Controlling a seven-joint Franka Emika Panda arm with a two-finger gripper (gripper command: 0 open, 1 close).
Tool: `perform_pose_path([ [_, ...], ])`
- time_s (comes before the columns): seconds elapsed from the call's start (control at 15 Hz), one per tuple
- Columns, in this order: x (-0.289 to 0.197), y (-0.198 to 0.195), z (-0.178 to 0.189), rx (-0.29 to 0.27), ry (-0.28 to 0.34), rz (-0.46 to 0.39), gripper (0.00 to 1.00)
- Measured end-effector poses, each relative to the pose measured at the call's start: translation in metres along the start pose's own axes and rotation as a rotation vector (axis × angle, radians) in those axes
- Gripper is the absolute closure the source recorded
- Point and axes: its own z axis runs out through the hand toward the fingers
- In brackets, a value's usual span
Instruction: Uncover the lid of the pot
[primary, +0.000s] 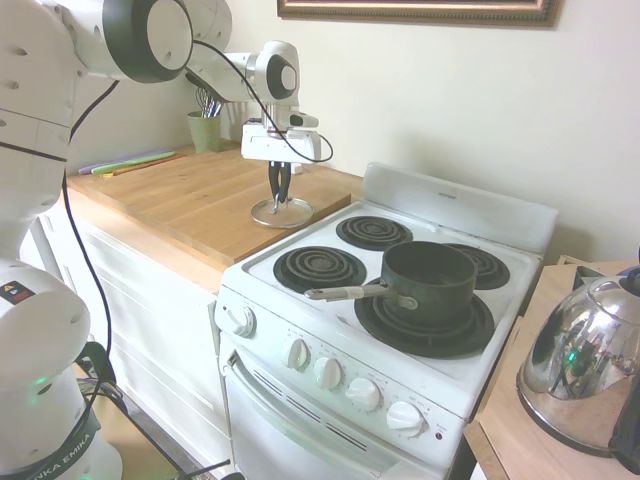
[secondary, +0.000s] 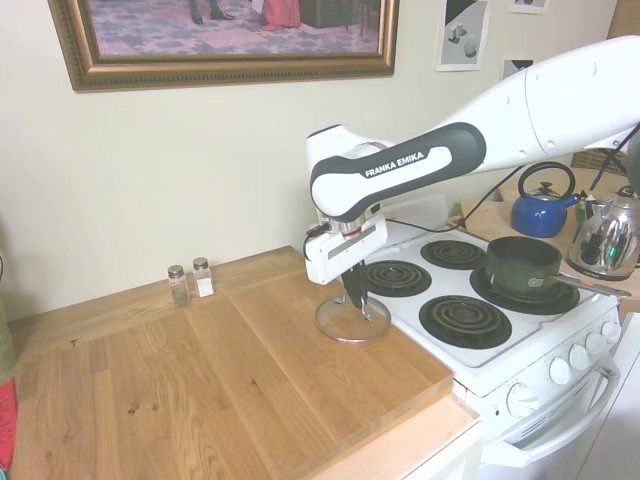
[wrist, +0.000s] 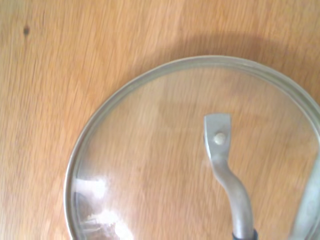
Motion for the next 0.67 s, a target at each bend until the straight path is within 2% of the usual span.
perform_pose_path([
  [0.47, -0.008, -0.007, -0.003, -0.009, 0.012, -0.039, 0.00],
  [0.67, -0.012, -0.002, -0.027, 0.013, 0.051, -0.042, 0.00],
])
